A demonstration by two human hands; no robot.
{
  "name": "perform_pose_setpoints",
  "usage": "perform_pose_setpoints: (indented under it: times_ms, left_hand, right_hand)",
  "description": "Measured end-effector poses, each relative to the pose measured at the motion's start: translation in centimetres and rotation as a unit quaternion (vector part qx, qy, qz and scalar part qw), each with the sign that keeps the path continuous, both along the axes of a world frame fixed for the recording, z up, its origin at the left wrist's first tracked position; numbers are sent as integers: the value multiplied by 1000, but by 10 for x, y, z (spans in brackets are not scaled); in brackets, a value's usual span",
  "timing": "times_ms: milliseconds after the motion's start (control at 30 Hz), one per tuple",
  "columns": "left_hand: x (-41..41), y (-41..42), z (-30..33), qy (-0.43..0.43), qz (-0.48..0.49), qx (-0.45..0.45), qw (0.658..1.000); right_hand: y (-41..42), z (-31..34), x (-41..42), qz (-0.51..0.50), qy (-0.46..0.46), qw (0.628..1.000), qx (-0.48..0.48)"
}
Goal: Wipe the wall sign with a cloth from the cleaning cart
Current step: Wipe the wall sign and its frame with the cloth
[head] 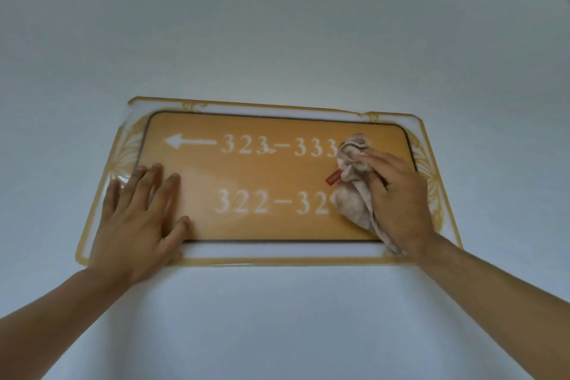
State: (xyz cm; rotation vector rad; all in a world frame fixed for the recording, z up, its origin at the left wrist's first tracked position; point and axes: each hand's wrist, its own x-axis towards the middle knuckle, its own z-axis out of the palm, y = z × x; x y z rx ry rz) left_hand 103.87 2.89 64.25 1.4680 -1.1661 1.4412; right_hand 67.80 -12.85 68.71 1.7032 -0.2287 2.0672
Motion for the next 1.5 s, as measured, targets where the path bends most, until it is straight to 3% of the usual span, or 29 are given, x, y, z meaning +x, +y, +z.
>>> perform_pose_setpoints:
  times_ms: [167,267,433,567,700,1000,1167,1500]
  left_hand:
    - [4,-1,2,-10,6,-1,1000]
    - [3,-3,0,-15,7,-11,1000]
    - [3,-2,1,-20,1,-10,1000]
    - [3,-2,2,-23,-4,-19,1000]
    - [5,-2,2,-24,-6,-20,1000]
    - [5,-4,1,-21,-18,-28,999]
    - [10,-5,1,-22,-19,-36,999]
    - [8,-3,0,-16,-19,-23,999]
  right_hand:
    - [-9,84,-1,-60,-33,998,11]
    - [-8,119,5,-45,-35,998,-6]
    - [-11,140,31,-57,48,996,-40]
    - [-16,141,38,-94,46,993,-53]
    - [-14,137,43,-164,58,983,-63]
    - [-11,120,55,-111,50,991,-54]
    - [-2,73,77,-74,147,983,-85]
    - [13,-32,101,-78,235,960,-131]
